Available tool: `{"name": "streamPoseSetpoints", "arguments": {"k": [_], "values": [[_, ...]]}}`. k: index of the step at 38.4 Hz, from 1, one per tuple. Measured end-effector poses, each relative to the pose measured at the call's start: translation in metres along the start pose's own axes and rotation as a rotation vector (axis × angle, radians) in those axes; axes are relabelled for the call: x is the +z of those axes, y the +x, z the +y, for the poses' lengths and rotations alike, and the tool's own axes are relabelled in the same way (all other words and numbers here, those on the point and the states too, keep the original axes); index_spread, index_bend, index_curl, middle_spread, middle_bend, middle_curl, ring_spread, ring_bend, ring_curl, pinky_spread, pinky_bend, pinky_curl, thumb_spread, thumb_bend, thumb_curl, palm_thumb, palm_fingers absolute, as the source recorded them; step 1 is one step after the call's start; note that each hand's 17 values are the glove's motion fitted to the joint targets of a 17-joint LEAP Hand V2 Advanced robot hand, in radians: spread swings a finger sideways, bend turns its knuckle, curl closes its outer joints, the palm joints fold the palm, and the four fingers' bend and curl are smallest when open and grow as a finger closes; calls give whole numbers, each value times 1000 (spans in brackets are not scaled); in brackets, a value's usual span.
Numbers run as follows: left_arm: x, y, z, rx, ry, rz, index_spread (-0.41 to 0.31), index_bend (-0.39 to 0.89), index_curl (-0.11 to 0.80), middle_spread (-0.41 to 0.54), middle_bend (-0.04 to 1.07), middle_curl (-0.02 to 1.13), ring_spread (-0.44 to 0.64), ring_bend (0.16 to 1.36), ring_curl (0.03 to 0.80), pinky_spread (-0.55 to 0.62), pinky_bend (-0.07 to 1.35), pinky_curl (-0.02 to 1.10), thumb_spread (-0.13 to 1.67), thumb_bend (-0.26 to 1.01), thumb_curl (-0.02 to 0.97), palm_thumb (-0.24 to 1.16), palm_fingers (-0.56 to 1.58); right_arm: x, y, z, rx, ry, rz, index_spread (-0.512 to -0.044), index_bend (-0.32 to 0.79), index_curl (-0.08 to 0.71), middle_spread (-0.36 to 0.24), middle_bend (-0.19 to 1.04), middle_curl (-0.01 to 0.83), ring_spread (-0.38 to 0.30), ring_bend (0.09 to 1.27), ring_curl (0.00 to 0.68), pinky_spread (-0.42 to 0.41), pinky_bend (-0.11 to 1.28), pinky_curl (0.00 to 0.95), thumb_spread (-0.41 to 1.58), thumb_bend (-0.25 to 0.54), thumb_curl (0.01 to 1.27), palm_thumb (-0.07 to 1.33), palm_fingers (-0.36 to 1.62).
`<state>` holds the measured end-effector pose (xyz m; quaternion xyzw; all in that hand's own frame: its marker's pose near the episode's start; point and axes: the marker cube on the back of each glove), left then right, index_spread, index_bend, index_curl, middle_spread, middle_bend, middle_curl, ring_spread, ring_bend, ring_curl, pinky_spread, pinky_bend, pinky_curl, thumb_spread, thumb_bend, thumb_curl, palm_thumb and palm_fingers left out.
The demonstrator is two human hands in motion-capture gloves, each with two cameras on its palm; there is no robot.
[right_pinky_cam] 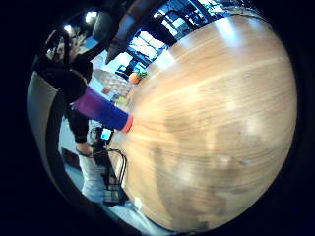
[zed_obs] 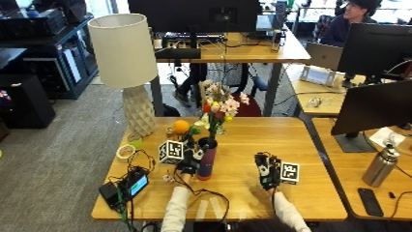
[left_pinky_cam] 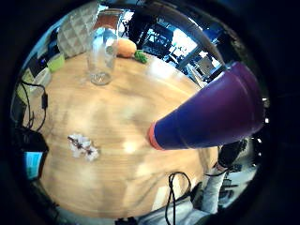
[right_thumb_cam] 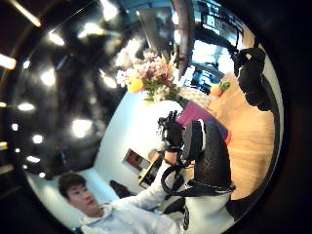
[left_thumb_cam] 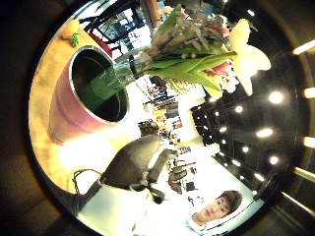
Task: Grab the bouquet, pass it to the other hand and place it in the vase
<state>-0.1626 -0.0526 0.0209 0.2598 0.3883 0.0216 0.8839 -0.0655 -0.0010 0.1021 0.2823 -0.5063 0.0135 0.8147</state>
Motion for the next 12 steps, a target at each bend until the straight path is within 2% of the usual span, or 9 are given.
{"name": "streamPoseSetpoints", "arguments": {"k": [1,2,3,8,12], "values": [[6,-11,0,-107,-24,-46,65,30,268,134,282,354,236,619,337,312,449,336,782,-57,493,256,-162,-2,5,0,25,5,13,-176,119,301,-55,411,455,-122,594,418,-58,339,350,1103,-17,467,757,1147],[11,-18,-2,-172,-36,-82,61,48,262,138,272,345,250,616,331,336,447,332,787,-65,482,231,-136,-4,8,-1,29,12,9,-176,119,301,-55,412,455,-122,595,419,-58,334,350,1103,-17,467,757,1146],[15,-19,-4,-196,-40,-112,55,62,257,140,269,342,264,610,324,357,442,326,795,-68,472,212,-119,-5,9,-3,21,18,-4,-176,119,301,-55,411,455,-122,594,419,-54,332,351,1104,-16,468,761,1147],[33,-3,-19,-140,-53,-304,-50,258,306,89,232,331,281,551,299,420,379,299,862,-60,424,128,38,-5,6,-8,-46,18,-161,-176,117,301,-55,412,456,-122,587,419,-49,328,354,1101,-17,470,766,1145],[46,8,-22,-143,-70,-395,-77,347,345,68,188,320,294,500,278,455,327,280,904,-53,393,72,93,-5,19,-14,-40,33,-142,-176,118,302,-55,411,456,-123,586,420,-46,315,355,1100,-18,470,768,1143]]}}
